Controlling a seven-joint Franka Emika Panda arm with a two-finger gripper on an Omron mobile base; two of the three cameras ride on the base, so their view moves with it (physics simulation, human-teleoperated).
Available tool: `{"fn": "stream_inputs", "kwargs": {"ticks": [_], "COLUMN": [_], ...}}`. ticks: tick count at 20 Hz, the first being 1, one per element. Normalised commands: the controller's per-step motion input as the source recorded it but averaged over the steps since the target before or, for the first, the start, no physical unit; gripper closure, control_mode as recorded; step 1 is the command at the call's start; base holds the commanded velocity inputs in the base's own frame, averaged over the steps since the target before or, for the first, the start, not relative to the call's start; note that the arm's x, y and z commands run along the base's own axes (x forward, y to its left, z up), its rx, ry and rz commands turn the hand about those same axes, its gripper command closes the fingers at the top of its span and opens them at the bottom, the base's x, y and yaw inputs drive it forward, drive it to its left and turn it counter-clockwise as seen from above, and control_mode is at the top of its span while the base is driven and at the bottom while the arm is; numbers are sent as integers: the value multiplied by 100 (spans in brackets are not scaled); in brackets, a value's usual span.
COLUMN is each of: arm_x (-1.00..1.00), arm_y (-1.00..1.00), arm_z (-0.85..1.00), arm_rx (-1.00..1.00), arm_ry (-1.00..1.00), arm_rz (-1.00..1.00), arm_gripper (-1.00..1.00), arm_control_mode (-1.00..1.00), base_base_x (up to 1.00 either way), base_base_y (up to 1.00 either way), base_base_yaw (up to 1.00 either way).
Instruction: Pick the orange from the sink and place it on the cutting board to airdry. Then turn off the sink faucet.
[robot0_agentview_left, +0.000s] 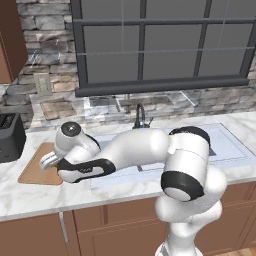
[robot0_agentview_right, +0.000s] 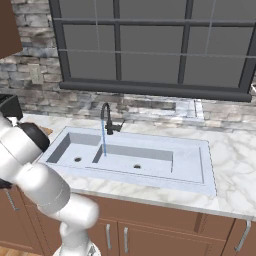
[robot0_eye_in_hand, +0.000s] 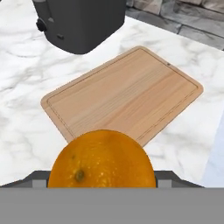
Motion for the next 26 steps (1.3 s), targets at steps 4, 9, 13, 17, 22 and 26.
{"fn": "stream_inputs", "kwargs": {"ticks": [4,9,13,17,22,26], "arm_x": [17,13,15,16,14,16], "arm_y": [11,8,12,14,12,35], "arm_z": [-17,-21,-15,-11,-12,-13], "arm_rx": [0,0,0,0,0,0], "arm_ry": [0,0,0,0,0,0], "arm_rz": [-2,-1,-1,-2,-2,-3], "arm_gripper": [100,100,100,100,100,100], "arm_control_mode": [-100,-100,-100,-100,-100,-100], "base_base_x": [0,0,0,0,0,0], "base_base_y": [0,0,0,0,0,0], "base_base_yaw": [0,0,0,0,0,0]}}
